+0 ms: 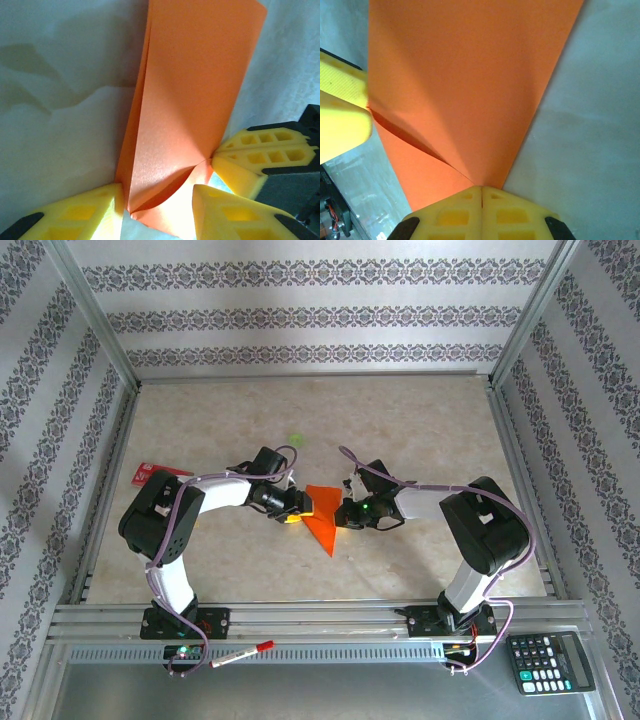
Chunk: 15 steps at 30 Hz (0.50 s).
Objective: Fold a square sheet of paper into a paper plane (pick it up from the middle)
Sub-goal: Fourth fold the wing at the center of the table.
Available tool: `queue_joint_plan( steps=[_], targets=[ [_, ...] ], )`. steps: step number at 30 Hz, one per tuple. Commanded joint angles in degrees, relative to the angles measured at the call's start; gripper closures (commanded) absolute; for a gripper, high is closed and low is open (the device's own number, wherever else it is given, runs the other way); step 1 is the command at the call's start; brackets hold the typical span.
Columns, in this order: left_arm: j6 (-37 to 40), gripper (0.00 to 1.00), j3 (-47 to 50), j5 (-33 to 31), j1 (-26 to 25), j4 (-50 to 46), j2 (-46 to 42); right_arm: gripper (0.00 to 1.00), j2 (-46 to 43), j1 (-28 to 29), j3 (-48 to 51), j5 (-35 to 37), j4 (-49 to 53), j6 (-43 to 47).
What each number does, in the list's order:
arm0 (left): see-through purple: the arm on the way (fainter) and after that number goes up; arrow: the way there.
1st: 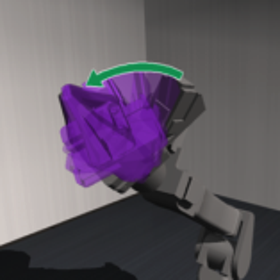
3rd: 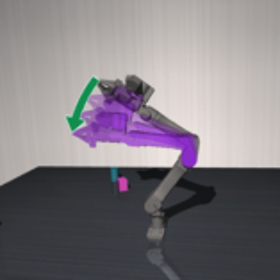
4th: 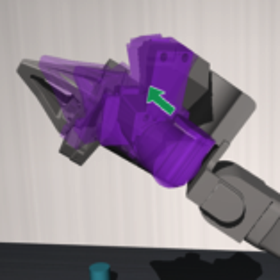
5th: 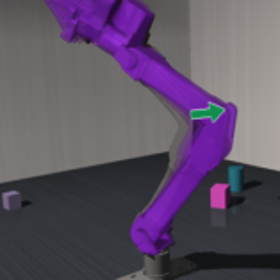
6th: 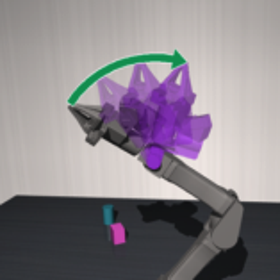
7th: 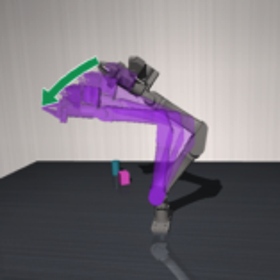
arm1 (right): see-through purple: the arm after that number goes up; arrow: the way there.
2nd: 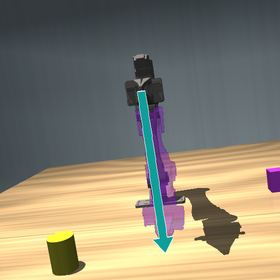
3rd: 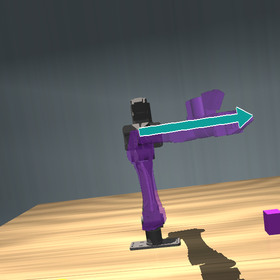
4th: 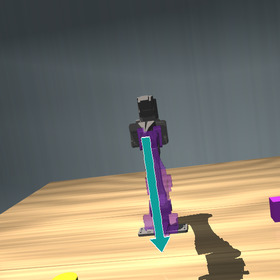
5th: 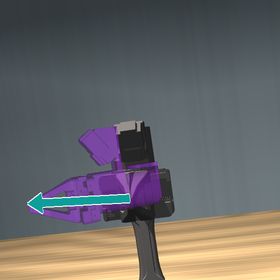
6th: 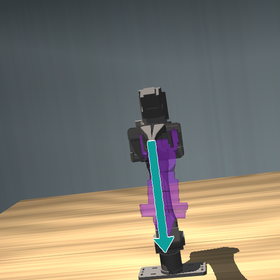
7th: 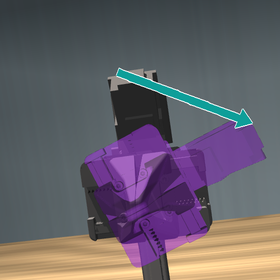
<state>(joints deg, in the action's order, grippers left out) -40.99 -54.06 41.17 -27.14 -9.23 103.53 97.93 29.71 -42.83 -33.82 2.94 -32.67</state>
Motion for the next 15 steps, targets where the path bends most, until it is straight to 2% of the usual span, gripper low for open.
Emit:
queue_joint_plan(
  steps=[1, 6, 15],
  targets=[
    [-1.44, 0.6, 0.3, 2.87, -0.64, 4.53, 0.01, 1.0, 1.28, -0.29, -0.06, 1.22, 1.51, 0.85],
    [-1.32, 0.6, 0.53, 3.1, -0.67, 4.8, -0.45, 1.0, 1.31, -0.27, -0.06, 1.22, 1.54, 0.95],
    [3.3, 0.61, -0.93, -2.3, -0.67, -2.99, -3.21, 1.0, 1.84, -0.27, -0.13, 1.06, 1.56, 1.02]
  ],
)
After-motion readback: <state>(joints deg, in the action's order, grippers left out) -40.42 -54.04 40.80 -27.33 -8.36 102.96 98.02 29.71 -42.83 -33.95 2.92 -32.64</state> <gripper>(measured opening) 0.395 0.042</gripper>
